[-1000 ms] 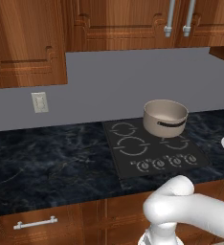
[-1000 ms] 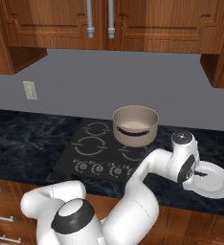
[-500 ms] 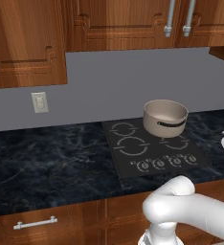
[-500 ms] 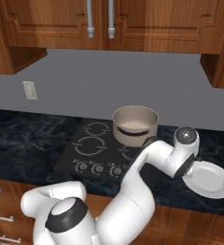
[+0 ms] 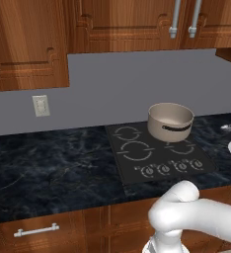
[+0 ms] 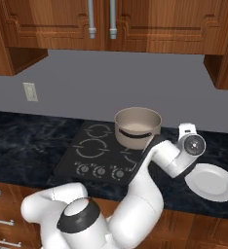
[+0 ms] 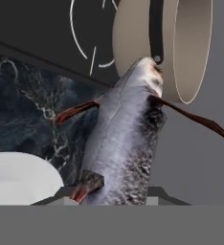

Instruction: Retrieve the frozen meat and place it in the pot on a burner. Then turn the burner on.

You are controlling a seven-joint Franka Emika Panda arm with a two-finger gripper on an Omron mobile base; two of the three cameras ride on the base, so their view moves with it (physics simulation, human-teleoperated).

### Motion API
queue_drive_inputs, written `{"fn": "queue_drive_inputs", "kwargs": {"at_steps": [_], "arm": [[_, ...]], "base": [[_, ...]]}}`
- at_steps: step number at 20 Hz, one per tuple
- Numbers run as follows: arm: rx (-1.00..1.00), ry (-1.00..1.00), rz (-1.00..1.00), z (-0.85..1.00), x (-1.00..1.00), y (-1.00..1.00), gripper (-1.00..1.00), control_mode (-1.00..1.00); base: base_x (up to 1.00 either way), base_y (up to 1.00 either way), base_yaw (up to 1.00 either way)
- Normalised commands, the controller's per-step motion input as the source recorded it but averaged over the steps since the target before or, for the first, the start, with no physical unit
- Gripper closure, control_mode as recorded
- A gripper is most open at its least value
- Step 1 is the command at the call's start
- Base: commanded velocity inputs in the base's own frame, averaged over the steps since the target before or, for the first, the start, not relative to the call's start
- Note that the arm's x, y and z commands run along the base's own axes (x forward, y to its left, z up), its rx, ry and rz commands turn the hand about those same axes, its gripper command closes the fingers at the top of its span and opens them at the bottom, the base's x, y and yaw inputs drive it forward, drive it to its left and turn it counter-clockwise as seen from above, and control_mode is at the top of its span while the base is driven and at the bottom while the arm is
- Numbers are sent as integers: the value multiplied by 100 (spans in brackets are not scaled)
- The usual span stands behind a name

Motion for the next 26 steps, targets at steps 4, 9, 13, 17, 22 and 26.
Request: {"fn": "queue_drive_inputs", "kwargs": {"at_steps": [4, 9, 13, 17, 22, 26], "arm": [[2, 1, 13, 32, 68, 3, 100, -100], [1, 4, 15, 24, 51, 9, 100, -100], [6, 0, 13, 30, 23, 16, 100, -100], [5, 0, 6, 19, 16, 35, 100, -100], [-1, 0, 5, 1, 37, 65, 100, -100], [-1, 0, 2, 0, 47, 69, 100, -100]], "base": [[0, 0, 0], [0, 0, 0], [0, 0, 0], [0, 0, 0], [0, 0, 0], [0, 0, 0]]}}
